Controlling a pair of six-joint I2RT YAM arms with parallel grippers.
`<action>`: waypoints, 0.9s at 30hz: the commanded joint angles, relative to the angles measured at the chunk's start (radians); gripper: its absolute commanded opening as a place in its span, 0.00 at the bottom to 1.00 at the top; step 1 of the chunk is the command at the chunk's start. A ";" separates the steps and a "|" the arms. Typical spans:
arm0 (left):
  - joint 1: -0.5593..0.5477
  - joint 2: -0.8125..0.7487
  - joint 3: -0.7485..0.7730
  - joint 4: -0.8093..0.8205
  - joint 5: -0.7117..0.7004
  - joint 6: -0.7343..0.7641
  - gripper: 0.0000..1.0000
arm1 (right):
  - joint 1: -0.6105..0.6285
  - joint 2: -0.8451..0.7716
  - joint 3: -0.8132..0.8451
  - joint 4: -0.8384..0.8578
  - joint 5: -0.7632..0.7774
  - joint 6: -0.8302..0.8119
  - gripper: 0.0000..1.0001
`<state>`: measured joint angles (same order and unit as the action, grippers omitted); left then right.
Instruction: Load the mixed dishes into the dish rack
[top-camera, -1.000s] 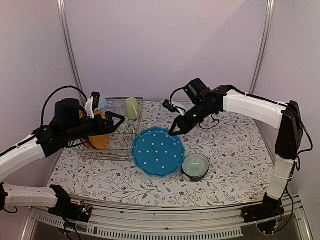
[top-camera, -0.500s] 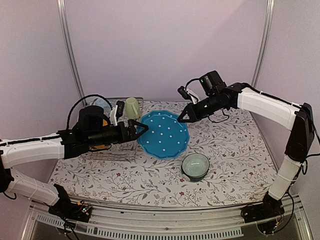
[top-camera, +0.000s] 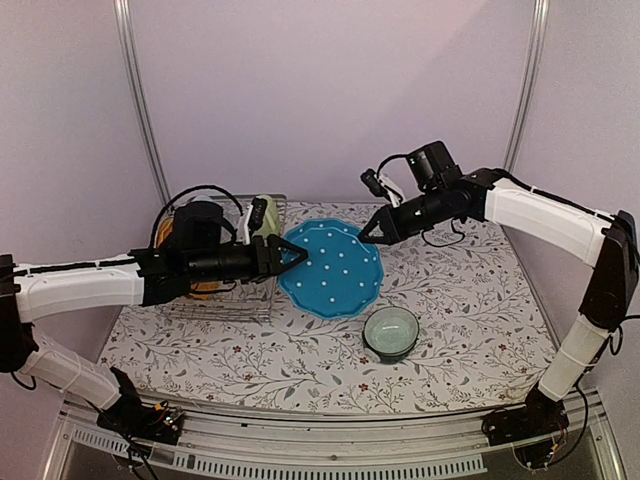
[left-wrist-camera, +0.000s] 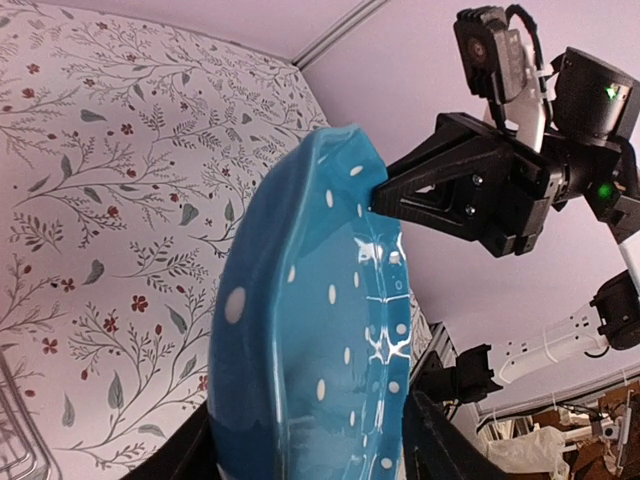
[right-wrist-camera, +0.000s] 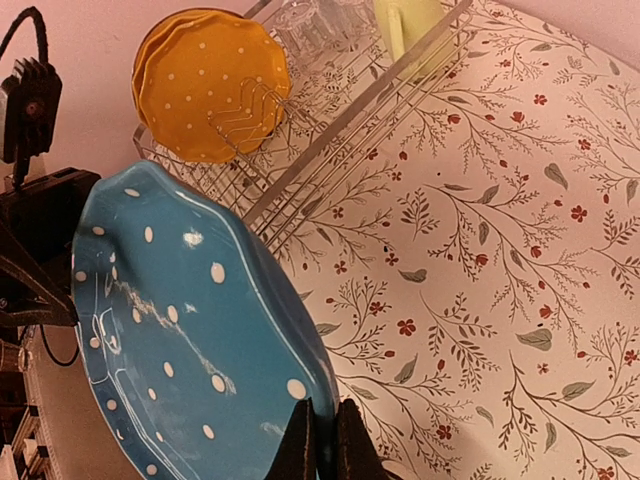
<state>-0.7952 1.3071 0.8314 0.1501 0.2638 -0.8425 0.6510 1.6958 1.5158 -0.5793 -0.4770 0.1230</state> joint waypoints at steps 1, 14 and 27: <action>-0.012 0.012 0.025 -0.006 0.053 -0.004 0.55 | -0.009 -0.082 -0.001 0.101 -0.026 0.030 0.00; -0.012 -0.006 0.026 -0.012 0.049 0.008 0.21 | -0.022 -0.090 -0.036 0.114 -0.039 0.023 0.00; 0.035 -0.139 0.040 -0.085 -0.065 0.055 0.00 | -0.022 -0.083 -0.091 0.096 -0.103 -0.027 0.34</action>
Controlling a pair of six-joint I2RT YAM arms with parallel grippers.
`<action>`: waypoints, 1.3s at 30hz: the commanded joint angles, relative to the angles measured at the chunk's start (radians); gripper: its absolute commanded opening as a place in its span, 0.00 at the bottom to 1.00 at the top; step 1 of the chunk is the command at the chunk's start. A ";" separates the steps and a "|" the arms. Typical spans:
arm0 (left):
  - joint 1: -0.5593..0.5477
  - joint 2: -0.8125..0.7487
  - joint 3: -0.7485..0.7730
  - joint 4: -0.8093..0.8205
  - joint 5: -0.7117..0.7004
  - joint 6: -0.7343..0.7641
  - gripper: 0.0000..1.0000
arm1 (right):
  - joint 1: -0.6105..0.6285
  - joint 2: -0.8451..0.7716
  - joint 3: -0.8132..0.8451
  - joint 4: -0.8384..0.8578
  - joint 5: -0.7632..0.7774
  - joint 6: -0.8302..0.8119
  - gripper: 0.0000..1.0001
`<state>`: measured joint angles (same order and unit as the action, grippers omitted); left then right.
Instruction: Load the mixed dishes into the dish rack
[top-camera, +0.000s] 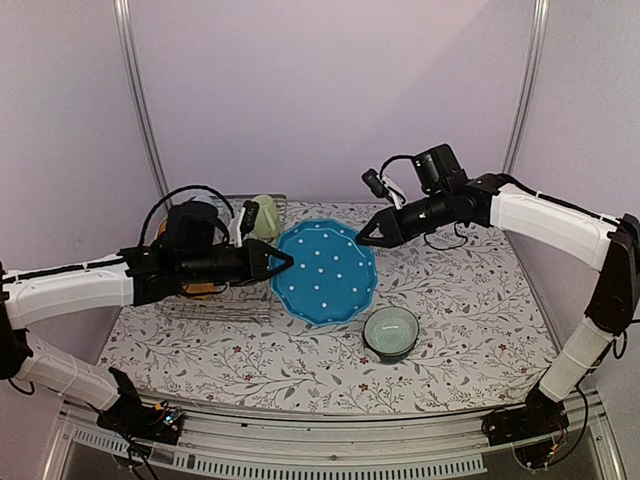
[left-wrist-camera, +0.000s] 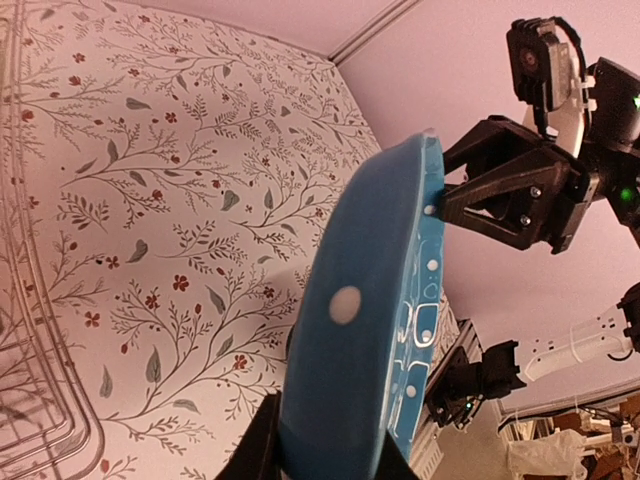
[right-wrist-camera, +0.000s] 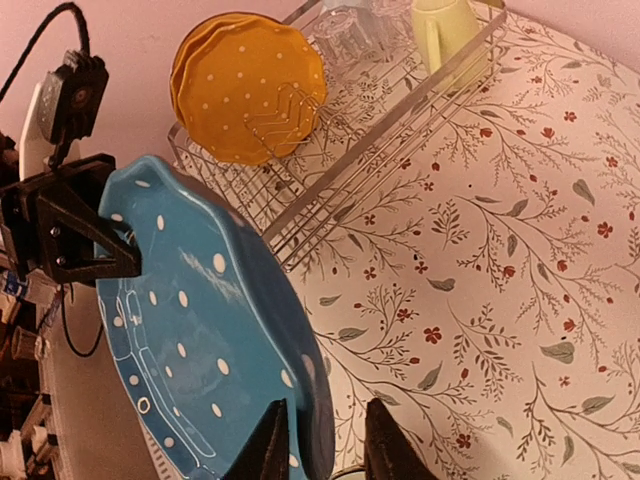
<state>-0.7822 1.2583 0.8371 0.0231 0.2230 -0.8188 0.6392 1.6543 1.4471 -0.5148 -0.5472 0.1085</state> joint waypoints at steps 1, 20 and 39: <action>0.031 -0.105 0.030 0.034 -0.035 0.035 0.00 | -0.010 -0.044 -0.026 0.031 -0.030 -0.014 0.40; 0.101 -0.334 0.217 -0.512 -0.784 0.347 0.00 | -0.010 -0.063 -0.057 0.042 -0.019 -0.022 0.82; 0.109 -0.070 0.399 -0.687 -1.158 0.384 0.00 | -0.010 -0.056 -0.076 0.051 -0.017 -0.022 0.84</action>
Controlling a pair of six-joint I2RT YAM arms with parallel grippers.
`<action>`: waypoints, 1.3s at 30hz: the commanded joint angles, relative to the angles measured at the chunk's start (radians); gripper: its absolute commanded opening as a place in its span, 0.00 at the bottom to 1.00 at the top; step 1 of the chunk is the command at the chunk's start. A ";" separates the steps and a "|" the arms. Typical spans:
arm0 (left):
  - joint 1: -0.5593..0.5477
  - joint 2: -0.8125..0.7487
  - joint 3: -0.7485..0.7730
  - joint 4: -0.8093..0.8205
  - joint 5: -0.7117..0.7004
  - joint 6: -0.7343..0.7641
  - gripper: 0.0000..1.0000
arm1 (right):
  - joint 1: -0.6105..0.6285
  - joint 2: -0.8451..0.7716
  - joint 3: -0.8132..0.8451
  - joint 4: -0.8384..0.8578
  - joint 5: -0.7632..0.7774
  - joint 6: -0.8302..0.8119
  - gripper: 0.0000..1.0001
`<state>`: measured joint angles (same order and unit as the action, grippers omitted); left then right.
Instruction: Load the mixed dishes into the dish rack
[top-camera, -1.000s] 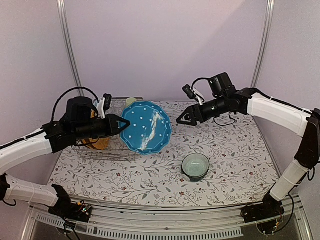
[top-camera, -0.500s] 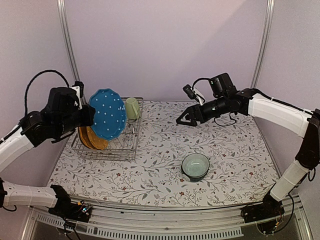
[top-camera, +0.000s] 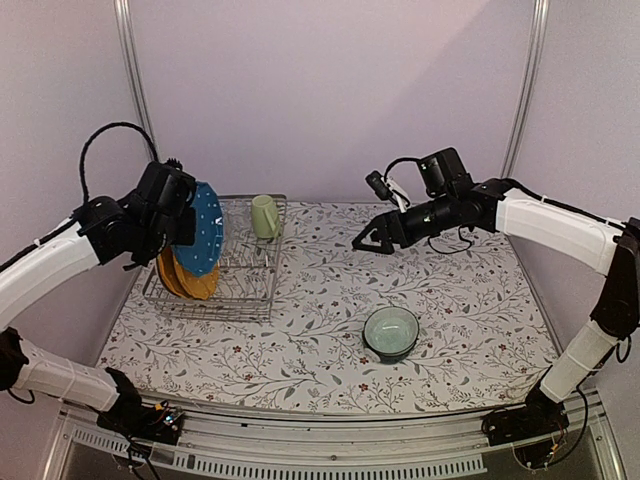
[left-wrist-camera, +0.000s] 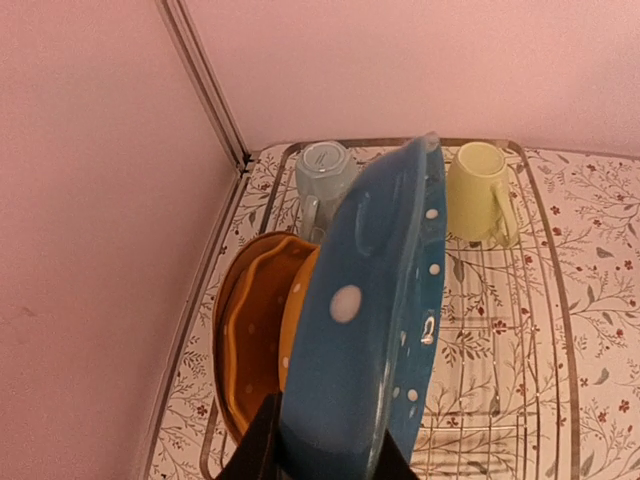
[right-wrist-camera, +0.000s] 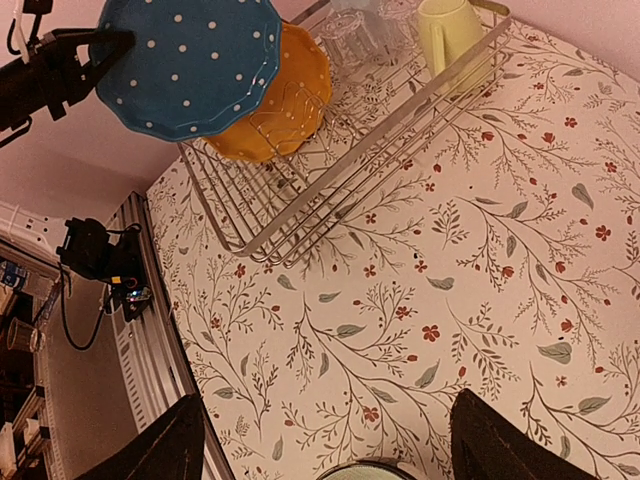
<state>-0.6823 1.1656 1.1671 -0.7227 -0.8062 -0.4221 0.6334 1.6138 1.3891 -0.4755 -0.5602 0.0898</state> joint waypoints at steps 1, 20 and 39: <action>0.008 0.040 0.075 0.057 -0.138 -0.014 0.00 | -0.005 -0.015 -0.019 0.011 -0.003 -0.004 0.84; 0.027 0.238 0.120 0.016 -0.243 -0.018 0.00 | -0.005 -0.016 -0.028 -0.002 0.007 -0.030 0.84; 0.057 0.261 0.014 0.091 -0.104 -0.043 0.00 | -0.005 -0.010 -0.039 -0.002 0.008 -0.032 0.84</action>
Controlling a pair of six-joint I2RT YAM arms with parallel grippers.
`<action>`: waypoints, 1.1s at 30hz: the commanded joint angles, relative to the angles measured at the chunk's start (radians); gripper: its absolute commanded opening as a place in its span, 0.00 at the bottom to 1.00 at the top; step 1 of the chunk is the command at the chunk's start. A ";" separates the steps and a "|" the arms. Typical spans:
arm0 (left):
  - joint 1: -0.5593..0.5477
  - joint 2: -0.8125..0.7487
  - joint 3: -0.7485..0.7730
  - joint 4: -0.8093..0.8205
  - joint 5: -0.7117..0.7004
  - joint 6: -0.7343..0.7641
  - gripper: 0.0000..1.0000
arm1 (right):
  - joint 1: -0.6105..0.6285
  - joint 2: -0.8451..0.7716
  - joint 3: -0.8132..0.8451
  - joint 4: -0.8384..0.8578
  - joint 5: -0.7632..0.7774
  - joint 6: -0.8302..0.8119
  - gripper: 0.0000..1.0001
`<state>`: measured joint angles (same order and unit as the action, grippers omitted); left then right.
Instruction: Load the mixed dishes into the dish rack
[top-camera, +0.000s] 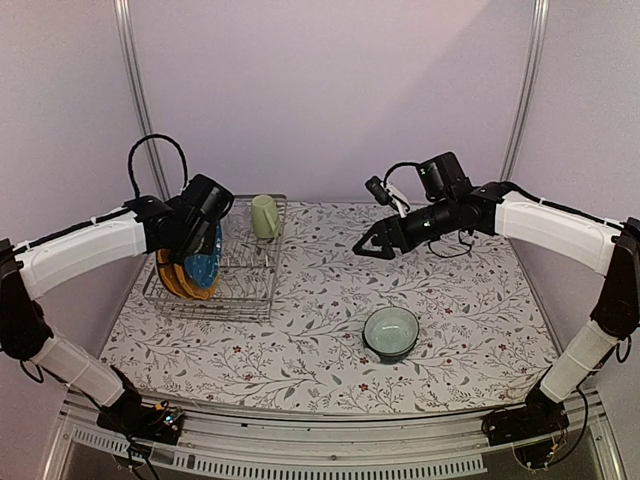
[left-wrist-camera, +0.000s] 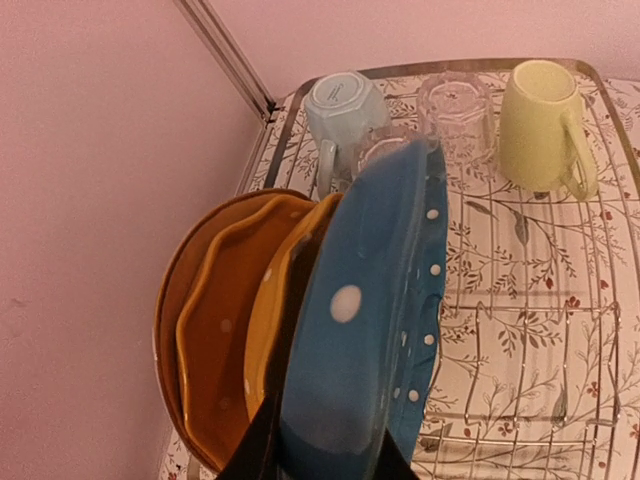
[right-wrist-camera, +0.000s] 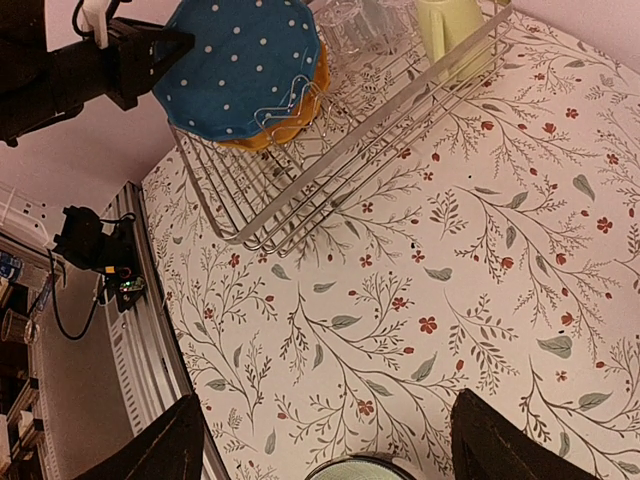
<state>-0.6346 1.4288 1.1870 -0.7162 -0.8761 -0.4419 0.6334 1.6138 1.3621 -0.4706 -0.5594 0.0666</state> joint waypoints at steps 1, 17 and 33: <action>0.010 0.001 -0.012 0.084 -0.032 -0.028 0.00 | -0.005 -0.009 -0.012 -0.007 0.007 -0.008 0.84; 0.032 0.062 -0.096 0.056 0.043 -0.079 0.12 | -0.005 -0.042 -0.072 -0.028 0.110 0.007 0.84; 0.056 0.023 -0.095 0.019 0.060 -0.078 0.52 | -0.003 -0.167 -0.263 -0.091 0.284 0.123 0.82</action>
<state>-0.5888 1.4776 1.0966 -0.6624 -0.8040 -0.5220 0.6334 1.4910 1.1362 -0.5251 -0.3283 0.1421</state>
